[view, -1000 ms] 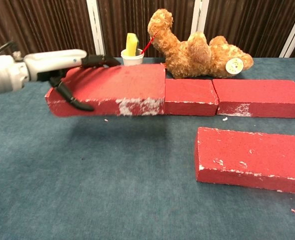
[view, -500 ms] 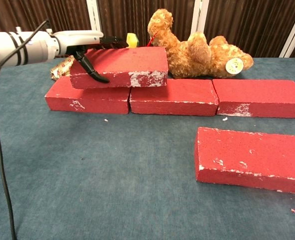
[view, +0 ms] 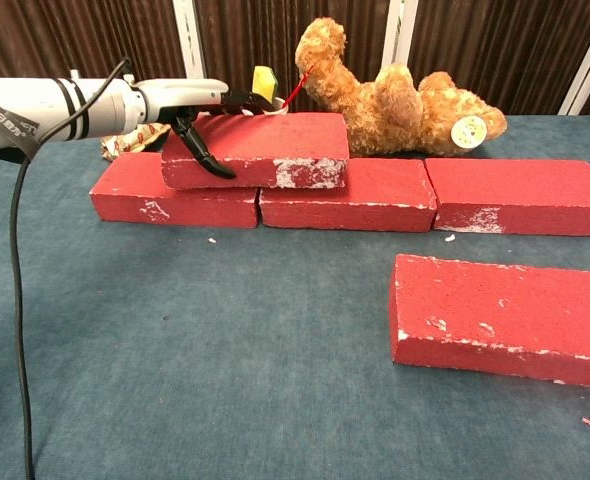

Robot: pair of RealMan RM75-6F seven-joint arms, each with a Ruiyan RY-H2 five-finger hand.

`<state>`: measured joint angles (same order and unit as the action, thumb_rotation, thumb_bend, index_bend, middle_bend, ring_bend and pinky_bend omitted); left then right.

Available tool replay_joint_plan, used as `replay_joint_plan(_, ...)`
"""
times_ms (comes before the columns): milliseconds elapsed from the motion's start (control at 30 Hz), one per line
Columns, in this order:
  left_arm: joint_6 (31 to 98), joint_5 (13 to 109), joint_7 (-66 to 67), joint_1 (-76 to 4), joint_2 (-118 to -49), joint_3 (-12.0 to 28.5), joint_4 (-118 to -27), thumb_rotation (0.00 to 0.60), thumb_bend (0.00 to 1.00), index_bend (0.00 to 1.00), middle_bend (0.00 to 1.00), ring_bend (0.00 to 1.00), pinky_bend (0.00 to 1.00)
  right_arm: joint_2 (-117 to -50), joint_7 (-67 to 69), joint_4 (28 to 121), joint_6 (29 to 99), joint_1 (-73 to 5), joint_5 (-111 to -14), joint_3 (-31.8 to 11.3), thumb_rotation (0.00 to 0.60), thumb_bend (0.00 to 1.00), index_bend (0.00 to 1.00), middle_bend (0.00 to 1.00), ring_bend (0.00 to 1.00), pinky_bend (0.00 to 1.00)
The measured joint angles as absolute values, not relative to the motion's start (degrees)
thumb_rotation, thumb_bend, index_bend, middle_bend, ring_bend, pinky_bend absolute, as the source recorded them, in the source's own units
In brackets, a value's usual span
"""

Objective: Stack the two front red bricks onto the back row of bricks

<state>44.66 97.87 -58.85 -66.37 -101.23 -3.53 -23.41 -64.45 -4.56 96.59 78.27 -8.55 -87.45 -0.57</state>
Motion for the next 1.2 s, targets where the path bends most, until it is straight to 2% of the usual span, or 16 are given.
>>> replay_joint_plan(67,45.03,98.04,-58.92,-66.54,-101.99,-3.98,-22.28,0.6,0.25,0.0,0.18,0.39,0.5,-64.43,-4.54,96.62,78.38,-8.49,-87.35,-0.65,0.6,0.07,0.0,0.0,0.0,0.0)
replay_joint_plan(167,45.12,98.18,-58.87,-66.74,-102.86,-4.75,-21.32,0.6,0.25,0.0,0.15,0.28,0.3,-64.34,-4.39,96.64,78.42,-8.44,-87.21,-0.72,0.6,0.07,0.0,0.0,0.0,0.0)
replay_joint_plan(267,44.51,98.23,-58.8,-66.96,-103.43,-5.34,-20.76,0.6,0.25,0.0,0.15,0.25,0.2,-64.2,-4.33,96.67,78.2,-8.46,-87.22,-0.61,0.6,0.07,0.0,0.0,0.0,0.0)
replay_joint_plan(467,44.2,97.57,-58.8,-67.11,-104.21,-5.62,-20.01,0.6,0.25,0.0,0.13,0.15,0.12,-63.94,-3.81,96.72,78.56,-8.27,-87.35,-0.62,0.6,0.07,0.0,0.0,0.0,0.0)
replay_joint_plan(733,43.96,97.12,-59.52,-67.24,-104.5,-6.15,-19.64,0.6,0.25,0.0,0.1,0.09,0.09,-63.93,-4.01,96.65,78.76,-8.11,-86.86,-0.86,0.6,0.07,0.0,0.0,0.0,0.0)
replay_joint_plan(867,43.72,97.0,-59.51,-67.3,-104.61,-6.37,-19.48,0.6,0.24,0.0,0.06,0.01,0.06,-64.08,-4.81,96.92,78.94,-7.93,-86.31,-1.08,0.6,0.07,0.0,0.0,0.0,0.0)
replay_joint_plan(1000,43.26,96.66,-57.79,-67.25,-104.7,-6.34,-19.05,0.6,0.23,0.0,0.0,0.0,0.04,-64.17,-5.48,97.03,78.95,-7.85,-86.04,-1.13,0.6,0.07,0.0,0.0,0.0,0.0)
replay_joint_plan(1200,43.57,95.67,-56.54,-67.05,-104.2,-5.76,-20.04,0.6,0.22,0.0,0.0,0.0,0.02,-64.38,-6.39,97.34,78.98,-7.75,-85.53,-1.32,0.6,0.07,0.0,0.0,0.0,0.0)
